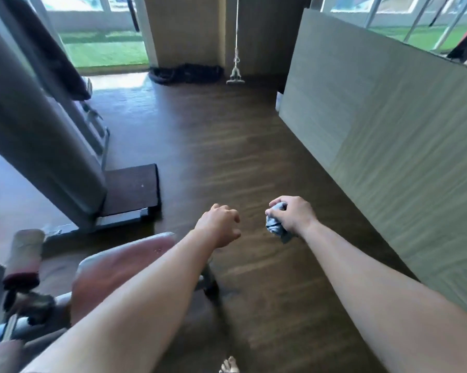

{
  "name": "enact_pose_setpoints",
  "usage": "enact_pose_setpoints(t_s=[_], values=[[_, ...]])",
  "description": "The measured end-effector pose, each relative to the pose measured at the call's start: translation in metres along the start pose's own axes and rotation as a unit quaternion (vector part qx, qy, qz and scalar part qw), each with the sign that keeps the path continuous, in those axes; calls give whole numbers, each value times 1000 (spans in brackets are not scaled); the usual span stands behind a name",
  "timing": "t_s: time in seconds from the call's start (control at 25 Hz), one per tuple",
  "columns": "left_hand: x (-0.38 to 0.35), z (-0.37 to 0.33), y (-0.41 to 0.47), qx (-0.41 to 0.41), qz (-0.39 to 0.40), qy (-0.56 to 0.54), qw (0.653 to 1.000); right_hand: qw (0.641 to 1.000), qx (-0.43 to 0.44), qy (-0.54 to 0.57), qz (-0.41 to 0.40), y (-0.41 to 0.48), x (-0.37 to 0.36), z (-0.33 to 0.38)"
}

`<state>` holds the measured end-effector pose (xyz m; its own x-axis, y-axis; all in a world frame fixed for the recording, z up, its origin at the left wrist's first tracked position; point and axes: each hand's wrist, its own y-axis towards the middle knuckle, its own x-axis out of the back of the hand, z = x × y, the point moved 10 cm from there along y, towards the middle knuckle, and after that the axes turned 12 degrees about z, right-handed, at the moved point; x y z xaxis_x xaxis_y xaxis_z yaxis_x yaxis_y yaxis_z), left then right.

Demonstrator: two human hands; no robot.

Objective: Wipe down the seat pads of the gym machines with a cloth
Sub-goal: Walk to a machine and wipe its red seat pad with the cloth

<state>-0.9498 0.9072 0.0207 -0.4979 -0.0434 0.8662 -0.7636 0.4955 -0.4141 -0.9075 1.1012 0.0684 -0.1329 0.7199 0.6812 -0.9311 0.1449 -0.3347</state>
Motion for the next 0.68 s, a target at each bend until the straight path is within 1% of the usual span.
enact_pose_setpoints(t_s=[0.2,0.36,0.44,0.52,0.64,0.68], values=[[35,60,11,100,-34,-48,993,993,83,-22,87,90,-26,65],[41,115,1,204,-57,-86,973,969,163,-55,179,143,-66,122],[39,134,-10,258,-73,-115,956,952,194,-48,230,158,-89,145],[39,145,-23,305,-107,-170,931,932,224,-28,283,164,-108,169],[33,147,-38,354,-165,-243,888,889,241,-8,390,160,-141,193],[28,143,-44,364,-182,-264,874,873,249,-22,418,156,-155,198]])
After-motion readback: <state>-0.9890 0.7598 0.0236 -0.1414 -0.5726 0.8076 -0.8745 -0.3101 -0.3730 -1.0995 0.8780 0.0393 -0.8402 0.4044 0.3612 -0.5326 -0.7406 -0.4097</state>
